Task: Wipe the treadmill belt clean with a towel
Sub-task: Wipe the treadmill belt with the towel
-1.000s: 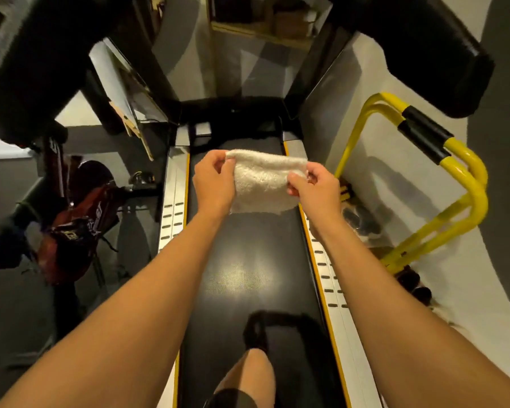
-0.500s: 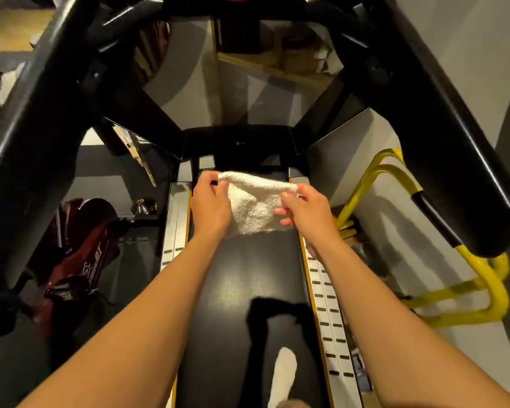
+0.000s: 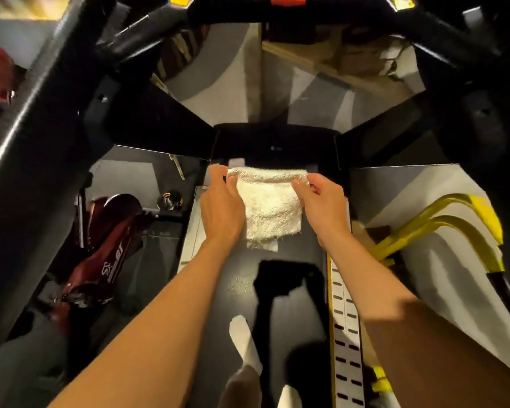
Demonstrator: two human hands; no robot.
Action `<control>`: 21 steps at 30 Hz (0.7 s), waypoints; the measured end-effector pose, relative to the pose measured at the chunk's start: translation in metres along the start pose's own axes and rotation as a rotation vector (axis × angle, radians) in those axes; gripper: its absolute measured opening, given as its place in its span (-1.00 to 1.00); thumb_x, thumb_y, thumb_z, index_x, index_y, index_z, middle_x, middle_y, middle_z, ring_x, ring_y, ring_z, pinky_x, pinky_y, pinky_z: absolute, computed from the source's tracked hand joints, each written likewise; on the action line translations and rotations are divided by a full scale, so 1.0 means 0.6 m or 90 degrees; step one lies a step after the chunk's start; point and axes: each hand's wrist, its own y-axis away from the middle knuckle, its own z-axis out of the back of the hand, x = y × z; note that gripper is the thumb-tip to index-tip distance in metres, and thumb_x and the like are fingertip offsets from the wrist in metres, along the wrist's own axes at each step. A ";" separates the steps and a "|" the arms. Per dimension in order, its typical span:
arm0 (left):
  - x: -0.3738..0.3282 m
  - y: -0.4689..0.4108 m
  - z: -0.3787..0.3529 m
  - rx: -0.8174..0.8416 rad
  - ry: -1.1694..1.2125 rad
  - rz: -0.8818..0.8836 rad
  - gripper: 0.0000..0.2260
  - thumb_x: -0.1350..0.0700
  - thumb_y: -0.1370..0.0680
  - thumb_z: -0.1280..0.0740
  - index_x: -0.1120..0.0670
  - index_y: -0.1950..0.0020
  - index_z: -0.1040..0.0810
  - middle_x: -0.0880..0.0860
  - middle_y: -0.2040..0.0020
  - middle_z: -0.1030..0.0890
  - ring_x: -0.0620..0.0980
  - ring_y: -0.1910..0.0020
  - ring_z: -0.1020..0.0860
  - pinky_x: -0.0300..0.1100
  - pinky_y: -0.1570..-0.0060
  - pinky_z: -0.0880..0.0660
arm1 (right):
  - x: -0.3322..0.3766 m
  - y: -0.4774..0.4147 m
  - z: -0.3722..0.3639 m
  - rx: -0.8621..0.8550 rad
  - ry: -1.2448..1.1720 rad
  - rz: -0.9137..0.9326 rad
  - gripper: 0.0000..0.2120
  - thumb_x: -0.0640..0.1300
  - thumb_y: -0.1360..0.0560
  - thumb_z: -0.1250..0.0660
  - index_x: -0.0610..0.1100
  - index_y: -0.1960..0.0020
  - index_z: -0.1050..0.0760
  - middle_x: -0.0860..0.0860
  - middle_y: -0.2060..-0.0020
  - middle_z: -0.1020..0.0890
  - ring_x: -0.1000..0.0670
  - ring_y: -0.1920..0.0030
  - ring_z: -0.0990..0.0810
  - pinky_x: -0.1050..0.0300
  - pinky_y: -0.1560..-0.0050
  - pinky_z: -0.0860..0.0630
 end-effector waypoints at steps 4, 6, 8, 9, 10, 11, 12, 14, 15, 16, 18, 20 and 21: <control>0.077 -0.099 -0.076 0.021 -0.003 0.000 -0.86 0.02 -0.67 -0.08 0.06 -0.07 -0.35 0.05 0.36 -0.45 0.03 0.41 -0.40 -0.09 0.43 -0.28 | -0.043 -0.114 -0.062 0.001 0.018 -0.036 -0.88 -0.01 -0.49 -0.39 -0.04 0.14 -0.57 0.06 0.27 -0.59 0.05 0.21 -0.53 0.08 0.10 -0.48; 0.133 -0.151 -0.136 0.020 -0.008 -0.005 -0.85 0.04 -0.66 -0.09 0.10 -0.07 -0.35 0.04 0.38 -0.43 0.02 0.43 -0.37 -0.11 0.47 -0.22 | -0.086 -0.173 -0.100 0.002 0.031 -0.036 -0.79 -0.03 -0.51 -0.38 0.01 0.28 -0.47 0.06 0.39 -0.49 0.07 0.33 -0.42 0.14 0.23 -0.38; 0.193 -0.194 -0.203 0.020 -0.011 0.005 -0.85 0.06 -0.66 -0.11 0.13 -0.07 -0.36 0.01 0.41 -0.39 -0.02 0.45 -0.33 -0.12 0.49 -0.17 | -0.146 -0.233 -0.141 0.004 0.043 -0.044 -0.72 -0.04 -0.52 -0.37 0.06 0.34 -0.39 0.10 0.44 -0.40 0.09 0.39 -0.35 0.23 0.31 -0.32; 0.227 -0.213 -0.240 0.023 -0.008 0.015 -0.85 0.06 -0.66 -0.11 0.13 -0.07 -0.36 0.00 0.41 -0.39 -0.02 0.45 -0.33 -0.12 0.48 -0.17 | -0.181 -0.265 -0.161 0.000 0.039 -0.051 -0.69 -0.05 -0.52 -0.36 0.07 0.35 -0.37 0.10 0.45 -0.38 0.11 0.43 -0.33 0.26 0.35 -0.30; 0.263 -0.229 -0.278 0.027 -0.009 0.025 -0.86 0.06 -0.66 -0.11 0.12 -0.07 -0.35 -0.01 0.40 -0.40 -0.01 0.44 -0.34 -0.12 0.48 -0.18 | -0.223 -0.294 -0.182 -0.008 0.034 -0.062 -0.67 -0.06 -0.53 -0.35 0.08 0.36 -0.34 0.10 0.45 -0.38 0.14 0.48 -0.33 0.29 0.39 -0.30; 0.300 -0.243 -0.316 0.031 -0.015 0.033 -0.86 0.06 -0.66 -0.10 0.11 -0.07 -0.35 -0.01 0.40 -0.40 -0.01 0.43 -0.35 -0.12 0.48 -0.20 | -0.270 -0.321 -0.201 -0.012 0.031 -0.069 -0.66 -0.06 -0.53 -0.35 0.07 0.36 -0.31 0.09 0.44 -0.38 0.17 0.52 -0.31 0.30 0.40 -0.29; 0.339 -0.254 -0.354 0.036 -0.023 0.038 -0.87 0.05 -0.66 -0.10 0.10 -0.07 -0.35 -0.01 0.39 -0.41 -0.02 0.42 -0.36 -0.12 0.47 -0.21 | -0.319 -0.346 -0.221 -0.016 0.028 -0.079 -0.66 -0.07 -0.53 -0.35 0.04 0.36 -0.30 0.06 0.44 -0.38 0.16 0.53 -0.30 0.28 0.41 -0.28; 0.415 -0.272 -0.429 0.048 -0.034 0.043 -0.87 0.04 -0.66 -0.09 0.08 -0.07 -0.35 0.00 0.35 -0.43 -0.01 0.38 -0.38 -0.08 0.42 -0.26 | -0.419 -0.390 -0.259 -0.032 0.013 -0.101 -0.65 -0.09 -0.52 -0.35 -0.08 0.39 -0.33 -0.06 0.44 -0.34 0.08 0.48 -0.27 0.19 0.38 -0.26; 0.453 -0.280 -0.464 0.055 -0.039 0.047 -0.87 0.03 -0.66 -0.08 0.07 -0.07 -0.35 0.02 0.33 -0.45 0.02 0.34 -0.40 -0.05 0.37 -0.30 | -0.466 -0.408 -0.277 -0.038 0.007 -0.111 -0.65 -0.09 -0.52 -0.36 -0.16 0.37 -0.36 -0.09 0.43 -0.34 0.05 0.46 -0.27 0.16 0.36 -0.26; 0.491 -0.287 -0.498 0.062 -0.045 0.051 -0.86 0.03 -0.66 -0.08 0.06 -0.08 -0.35 0.04 0.29 -0.48 0.04 0.30 -0.42 -0.03 0.33 -0.34 | -0.512 -0.426 -0.295 -0.044 0.007 -0.129 -0.67 -0.08 -0.50 -0.36 -0.24 0.33 -0.40 -0.11 0.43 -0.34 0.03 0.44 -0.29 0.13 0.33 -0.28; 0.565 -0.301 -0.564 0.071 -0.077 0.036 -0.86 0.01 -0.66 -0.08 0.04 -0.08 -0.35 0.07 0.23 -0.52 0.10 0.23 -0.46 0.00 0.26 -0.40 | -0.602 -0.460 -0.332 -0.058 0.009 -0.159 -0.70 -0.07 -0.48 -0.37 -0.27 0.29 -0.45 -0.11 0.44 -0.38 -0.01 0.42 -0.35 0.10 0.28 -0.32; 0.636 -0.314 -0.626 0.079 -0.121 0.028 -0.87 0.00 -0.66 -0.06 0.02 -0.08 -0.33 0.07 0.21 -0.53 0.12 0.21 -0.47 -0.02 0.24 -0.38 | -0.692 -0.498 -0.369 -0.070 0.041 -0.168 -0.63 -0.08 -0.48 -0.37 -0.15 0.46 -0.41 -0.08 0.44 -0.43 -0.03 0.41 -0.39 0.12 0.27 -0.35; 0.671 -0.320 -0.654 0.081 -0.137 0.030 -0.87 0.00 -0.67 -0.06 0.01 -0.07 -0.32 0.05 0.20 -0.53 0.12 0.21 -0.47 -0.04 0.24 -0.36 | -0.729 -0.518 -0.388 -0.069 0.058 -0.171 -0.60 -0.08 -0.48 -0.37 -0.08 0.49 -0.36 -0.07 0.43 -0.45 -0.04 0.40 -0.42 0.12 0.27 -0.37</control>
